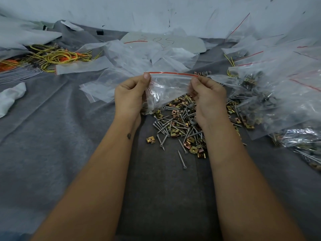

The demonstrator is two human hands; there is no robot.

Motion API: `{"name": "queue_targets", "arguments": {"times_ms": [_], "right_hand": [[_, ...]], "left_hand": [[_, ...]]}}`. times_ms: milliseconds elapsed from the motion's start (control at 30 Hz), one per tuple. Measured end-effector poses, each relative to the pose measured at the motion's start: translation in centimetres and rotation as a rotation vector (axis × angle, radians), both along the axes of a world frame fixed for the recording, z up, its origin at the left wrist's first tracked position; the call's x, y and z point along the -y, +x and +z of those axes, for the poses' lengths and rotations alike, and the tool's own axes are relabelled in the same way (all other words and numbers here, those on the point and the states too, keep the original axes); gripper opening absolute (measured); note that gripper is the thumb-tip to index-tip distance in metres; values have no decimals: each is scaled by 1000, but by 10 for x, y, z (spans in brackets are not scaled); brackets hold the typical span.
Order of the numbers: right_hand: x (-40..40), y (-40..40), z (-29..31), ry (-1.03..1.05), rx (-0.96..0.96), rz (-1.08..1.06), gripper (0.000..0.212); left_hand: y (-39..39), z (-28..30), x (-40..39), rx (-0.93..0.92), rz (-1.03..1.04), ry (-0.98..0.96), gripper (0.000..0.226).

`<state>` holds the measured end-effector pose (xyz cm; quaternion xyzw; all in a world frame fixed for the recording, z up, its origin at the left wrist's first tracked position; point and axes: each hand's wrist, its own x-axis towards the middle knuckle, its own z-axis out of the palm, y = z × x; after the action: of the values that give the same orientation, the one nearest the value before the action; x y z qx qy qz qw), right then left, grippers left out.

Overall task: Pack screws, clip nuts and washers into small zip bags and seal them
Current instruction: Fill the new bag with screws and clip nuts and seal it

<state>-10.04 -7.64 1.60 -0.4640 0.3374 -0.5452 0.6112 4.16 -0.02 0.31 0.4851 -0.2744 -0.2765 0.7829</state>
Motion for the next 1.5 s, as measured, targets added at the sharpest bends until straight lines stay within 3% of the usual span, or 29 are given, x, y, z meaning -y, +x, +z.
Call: {"name": "queue_targets", "arguments": {"times_ms": [267, 467, 567, 700, 867, 1000, 1333, 1500], "right_hand": [[-2, 2, 0, 4, 18, 122, 17], [-1, 2, -3, -85, -65, 32, 19], [-1, 2, -1, -39, 20, 136, 24], [-4, 3, 0, -80, -29, 163, 17], [-6, 3, -2, -131, -103, 67, 11], [-5, 3, -1, -69, 3, 147, 8], [-6, 4, -1, -187, -78, 113, 10], [-6, 1, 1, -153, -80, 196, 10]], "left_hand": [[1, -3, 0, 46, 59, -14, 15], [0, -2, -2, 161, -1, -4, 9], [-1, -2, -2, 191, 11, -14, 9], [-3, -2, -2, 228, 5, -2, 13], [-3, -1, -3, 184, -62, 12, 7], [-2, -1, -2, 212, -56, 27, 9], [-1, 1, -5, 204, -135, -7, 5], [-2, 0, -6, 245, -175, -34, 5]]}}
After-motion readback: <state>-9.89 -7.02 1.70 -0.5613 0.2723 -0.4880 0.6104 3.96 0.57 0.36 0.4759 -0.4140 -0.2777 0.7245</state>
